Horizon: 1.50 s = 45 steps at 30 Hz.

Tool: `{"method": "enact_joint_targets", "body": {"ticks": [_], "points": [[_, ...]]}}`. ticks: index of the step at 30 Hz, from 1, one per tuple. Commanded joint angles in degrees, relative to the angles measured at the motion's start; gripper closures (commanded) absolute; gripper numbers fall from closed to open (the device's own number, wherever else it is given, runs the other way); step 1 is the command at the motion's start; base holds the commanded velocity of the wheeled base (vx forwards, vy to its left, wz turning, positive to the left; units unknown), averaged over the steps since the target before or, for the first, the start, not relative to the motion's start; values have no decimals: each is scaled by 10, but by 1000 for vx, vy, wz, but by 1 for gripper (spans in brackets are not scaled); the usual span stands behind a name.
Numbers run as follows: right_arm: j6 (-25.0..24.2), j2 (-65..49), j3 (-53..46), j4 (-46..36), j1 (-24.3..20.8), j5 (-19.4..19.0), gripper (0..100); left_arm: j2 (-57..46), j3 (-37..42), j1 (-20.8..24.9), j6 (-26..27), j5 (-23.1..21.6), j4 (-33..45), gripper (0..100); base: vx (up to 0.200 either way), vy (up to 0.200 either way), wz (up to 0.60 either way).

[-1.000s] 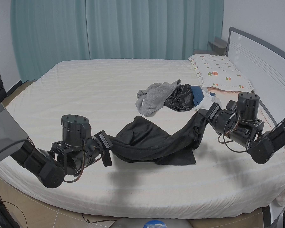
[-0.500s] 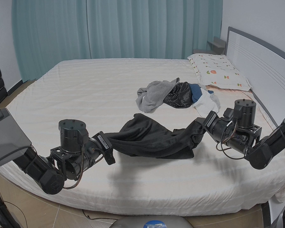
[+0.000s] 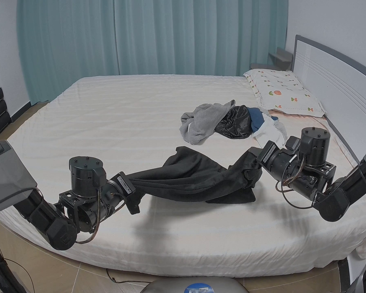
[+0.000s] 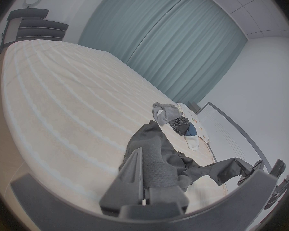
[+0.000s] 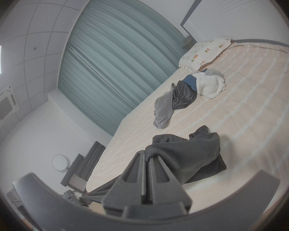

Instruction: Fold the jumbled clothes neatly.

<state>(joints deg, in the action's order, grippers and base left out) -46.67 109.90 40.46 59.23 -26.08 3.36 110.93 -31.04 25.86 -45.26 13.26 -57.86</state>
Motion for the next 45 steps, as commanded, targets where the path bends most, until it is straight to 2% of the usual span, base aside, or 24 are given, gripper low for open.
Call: {"method": "enact_joint_targets", "body": {"ticks": [1,10,26,45], "points": [[13,3,-6,9,-6,9,100,-14,9,-5,1,1,-1,100,0,200,0],[47,12,-16,62,-20,38,100,-41,22,-9,1,1,-1,100,0,200,0],[47,8,-18,126,-42,35,100,-70,44,-11,2,2,-1,100,0,200,0],[42,3,-19,130,-48,36,100,-72,47,-12,1,2,-1,100,0,200,0]]}}
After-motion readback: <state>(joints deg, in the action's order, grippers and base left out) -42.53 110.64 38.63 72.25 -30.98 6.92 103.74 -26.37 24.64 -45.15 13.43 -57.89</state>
